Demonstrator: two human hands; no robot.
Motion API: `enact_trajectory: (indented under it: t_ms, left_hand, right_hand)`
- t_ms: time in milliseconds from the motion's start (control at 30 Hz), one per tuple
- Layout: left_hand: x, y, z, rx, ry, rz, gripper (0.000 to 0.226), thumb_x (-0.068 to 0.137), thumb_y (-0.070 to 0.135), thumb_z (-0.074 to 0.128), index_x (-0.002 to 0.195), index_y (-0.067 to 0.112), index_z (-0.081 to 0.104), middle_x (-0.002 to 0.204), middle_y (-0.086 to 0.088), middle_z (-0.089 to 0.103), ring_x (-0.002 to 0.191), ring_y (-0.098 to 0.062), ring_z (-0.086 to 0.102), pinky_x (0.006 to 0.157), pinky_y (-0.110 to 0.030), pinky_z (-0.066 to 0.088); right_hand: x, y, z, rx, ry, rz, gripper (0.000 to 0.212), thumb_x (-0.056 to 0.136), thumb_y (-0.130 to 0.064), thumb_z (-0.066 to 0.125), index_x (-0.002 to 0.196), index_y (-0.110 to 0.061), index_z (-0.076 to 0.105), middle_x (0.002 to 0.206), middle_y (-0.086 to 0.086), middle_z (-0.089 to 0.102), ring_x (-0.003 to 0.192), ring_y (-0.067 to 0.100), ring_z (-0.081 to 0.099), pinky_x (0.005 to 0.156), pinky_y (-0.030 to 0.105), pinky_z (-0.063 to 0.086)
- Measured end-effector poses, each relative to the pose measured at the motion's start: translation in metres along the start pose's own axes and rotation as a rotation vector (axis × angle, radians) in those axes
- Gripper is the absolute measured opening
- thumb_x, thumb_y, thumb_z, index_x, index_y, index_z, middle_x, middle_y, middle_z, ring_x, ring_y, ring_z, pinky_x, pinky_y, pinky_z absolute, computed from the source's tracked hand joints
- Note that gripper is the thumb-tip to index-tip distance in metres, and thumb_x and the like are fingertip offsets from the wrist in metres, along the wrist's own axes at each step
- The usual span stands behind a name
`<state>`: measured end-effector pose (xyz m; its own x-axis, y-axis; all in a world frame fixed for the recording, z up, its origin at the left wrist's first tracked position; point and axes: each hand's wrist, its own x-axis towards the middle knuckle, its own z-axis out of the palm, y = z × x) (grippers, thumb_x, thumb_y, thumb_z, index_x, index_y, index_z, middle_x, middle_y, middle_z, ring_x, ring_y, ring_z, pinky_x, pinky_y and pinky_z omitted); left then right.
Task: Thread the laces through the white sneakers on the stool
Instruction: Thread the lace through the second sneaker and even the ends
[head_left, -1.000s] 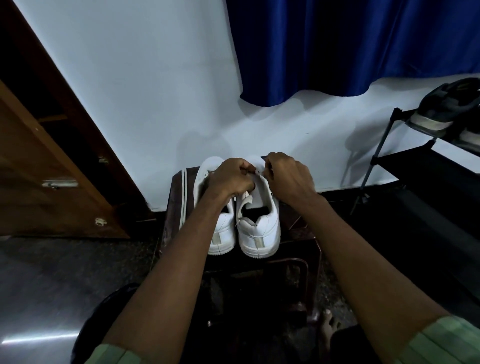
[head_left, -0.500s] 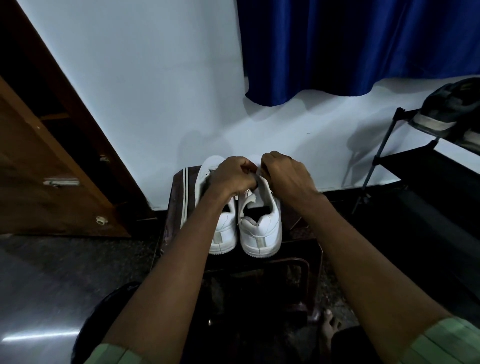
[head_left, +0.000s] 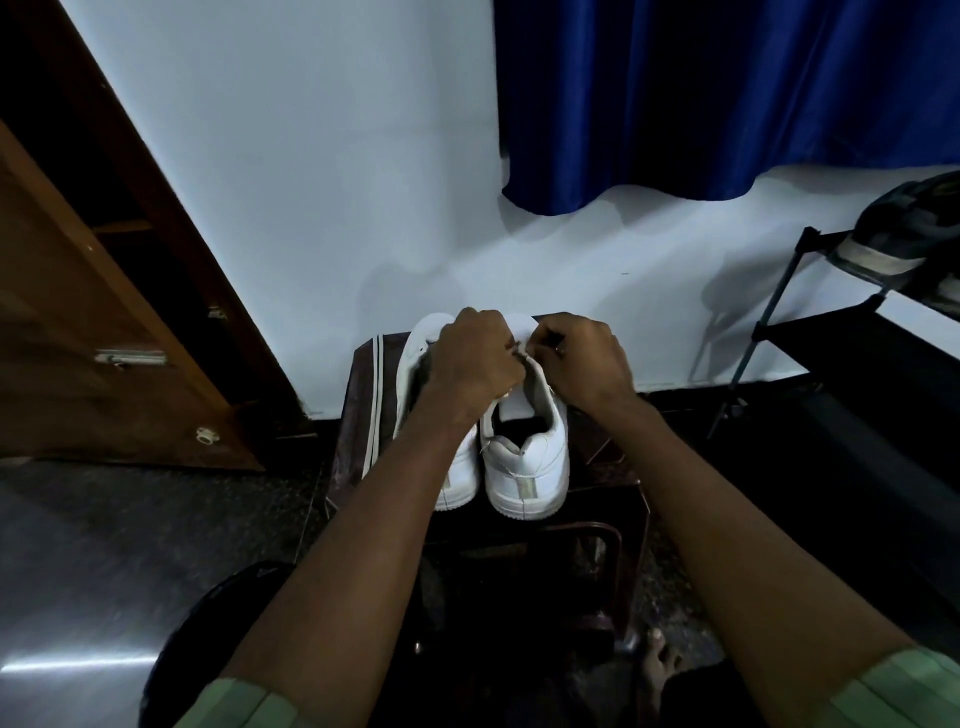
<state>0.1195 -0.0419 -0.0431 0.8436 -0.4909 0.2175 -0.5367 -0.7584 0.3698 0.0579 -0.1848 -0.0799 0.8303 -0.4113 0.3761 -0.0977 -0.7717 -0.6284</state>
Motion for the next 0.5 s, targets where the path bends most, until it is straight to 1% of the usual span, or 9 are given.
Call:
enact_trajectory:
  t_ms: [67,100,167,233,300,333,400,433,500]
  left_hand:
    - [0.002,-0.005,-0.004,-0.064,0.017,-0.017,0.018,0.081,0.02,0.077,0.099,0.021,0.078,0.106,0.001,0.073,0.103,-0.024,0.067,0.08,-0.026,0.042]
    - [0.004,-0.007,-0.006,-0.099,0.019,-0.032,0.015,0.081,0.019,0.078,0.095,0.023,0.079,0.101,0.004,0.074,0.099,-0.02,0.068,0.076,-0.023,0.038]
    - [0.005,-0.009,-0.008,-0.128,0.002,-0.043,0.016,0.078,0.016,0.078,0.09,0.026,0.082,0.095,0.006,0.075,0.093,-0.017,0.068,0.074,-0.021,0.037]
    - [0.004,-0.007,-0.006,-0.107,-0.002,-0.031,0.017,0.077,0.017,0.078,0.088,0.028,0.082,0.097,0.006,0.075,0.093,-0.019,0.069,0.075,-0.023,0.042]
    - [0.003,-0.005,-0.003,-0.07,0.024,-0.011,0.017,0.078,0.017,0.078,0.088,0.03,0.081,0.101,0.007,0.074,0.096,-0.021,0.069,0.079,-0.027,0.049]
    - [0.002,-0.005,-0.001,-0.054,0.04,-0.007,0.017,0.079,0.016,0.077,0.087,0.031,0.081,0.103,0.007,0.074,0.098,-0.021,0.069,0.081,-0.028,0.05]
    - [0.001,-0.004,0.002,-0.014,0.068,-0.001,0.016,0.082,0.016,0.074,0.088,0.03,0.08,0.106,0.006,0.073,0.1,-0.022,0.068,0.081,-0.03,0.05]
    - [0.001,-0.004,0.003,0.014,0.078,0.004,0.015,0.083,0.016,0.073,0.089,0.028,0.08,0.107,0.005,0.072,0.1,-0.024,0.068,0.081,-0.031,0.05]
    - [0.001,-0.001,0.003,0.087,0.069,0.02,0.015,0.086,0.017,0.071,0.095,0.026,0.078,0.112,0.001,0.069,0.104,-0.028,0.068,0.084,-0.036,0.054]
  right_hand:
    - [0.001,0.002,0.001,0.032,-0.012,-0.012,0.012,0.086,-0.014,0.071,0.078,-0.023,0.073,0.085,-0.012,0.074,0.077,0.008,0.063,0.068,0.028,0.048]
    - [0.002,0.003,0.001,0.051,-0.018,-0.026,0.015,0.085,-0.012,0.072,0.076,-0.024,0.073,0.079,-0.013,0.071,0.072,0.004,0.06,0.067,0.027,0.045]
    - [0.004,0.003,0.002,0.074,-0.023,-0.042,0.017,0.083,-0.009,0.075,0.076,-0.025,0.076,0.076,-0.014,0.068,0.07,0.002,0.056,0.067,0.023,0.04]
    - [0.006,0.003,0.003,0.078,-0.015,-0.031,0.016,0.081,-0.008,0.076,0.079,-0.023,0.08,0.08,-0.01,0.066,0.072,0.005,0.054,0.065,0.016,0.037]
    - [0.006,0.003,0.003,0.094,-0.016,-0.017,0.021,0.078,-0.005,0.076,0.078,-0.025,0.082,0.082,-0.008,0.067,0.07,0.002,0.054,0.065,0.007,0.035]
    - [0.006,0.003,0.004,0.109,-0.023,-0.01,0.023,0.078,-0.003,0.076,0.077,-0.025,0.082,0.082,-0.007,0.07,0.07,-0.003,0.055,0.066,0.006,0.035]
    - [0.007,0.003,0.003,0.145,-0.036,0.005,0.022,0.078,-0.003,0.077,0.077,-0.025,0.083,0.081,-0.009,0.075,0.07,-0.011,0.056,0.068,0.012,0.039]
    - [0.007,0.003,0.002,0.161,-0.045,0.015,0.02,0.079,-0.004,0.077,0.077,-0.024,0.083,0.08,-0.011,0.076,0.07,-0.011,0.058,0.069,0.014,0.041]
    - [0.007,0.003,0.001,0.185,-0.065,0.034,0.017,0.08,-0.006,0.078,0.078,-0.022,0.083,0.076,-0.015,0.074,0.07,-0.01,0.061,0.067,0.011,0.042]
